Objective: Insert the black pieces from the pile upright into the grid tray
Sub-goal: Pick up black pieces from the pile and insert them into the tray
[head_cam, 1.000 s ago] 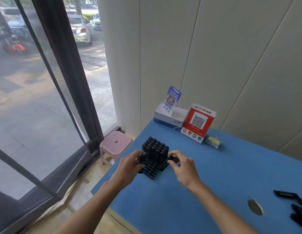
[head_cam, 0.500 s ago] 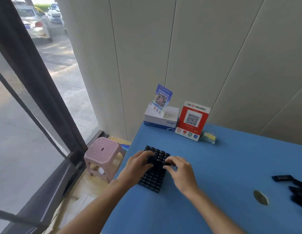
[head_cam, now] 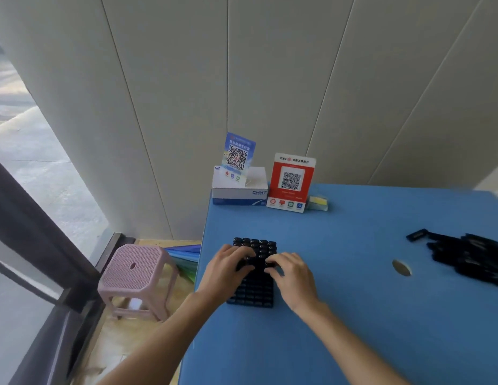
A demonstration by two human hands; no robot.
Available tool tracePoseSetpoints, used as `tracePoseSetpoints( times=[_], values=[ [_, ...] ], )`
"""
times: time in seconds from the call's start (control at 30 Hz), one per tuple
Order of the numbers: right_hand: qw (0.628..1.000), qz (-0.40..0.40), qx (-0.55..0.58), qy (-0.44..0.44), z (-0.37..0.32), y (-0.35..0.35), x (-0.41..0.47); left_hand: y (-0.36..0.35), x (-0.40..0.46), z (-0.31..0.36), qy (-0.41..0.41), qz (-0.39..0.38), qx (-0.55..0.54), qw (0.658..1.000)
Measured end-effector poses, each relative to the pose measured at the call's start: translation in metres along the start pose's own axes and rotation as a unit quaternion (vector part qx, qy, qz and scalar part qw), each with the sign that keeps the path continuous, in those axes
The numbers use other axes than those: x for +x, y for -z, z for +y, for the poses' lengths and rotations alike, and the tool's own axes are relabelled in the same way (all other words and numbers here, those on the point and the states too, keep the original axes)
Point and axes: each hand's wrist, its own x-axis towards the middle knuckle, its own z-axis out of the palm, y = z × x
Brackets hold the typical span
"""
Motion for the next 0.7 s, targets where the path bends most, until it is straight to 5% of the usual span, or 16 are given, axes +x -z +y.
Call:
tracePoseSetpoints(
  times=[0.7],
  values=[
    [0.998,0.017,-0.053,0.0,-0.008,-0.007,-0.001,-0.004,0.001,-0.016,-0.053,0.036,-0.012,0.998]
  ],
)
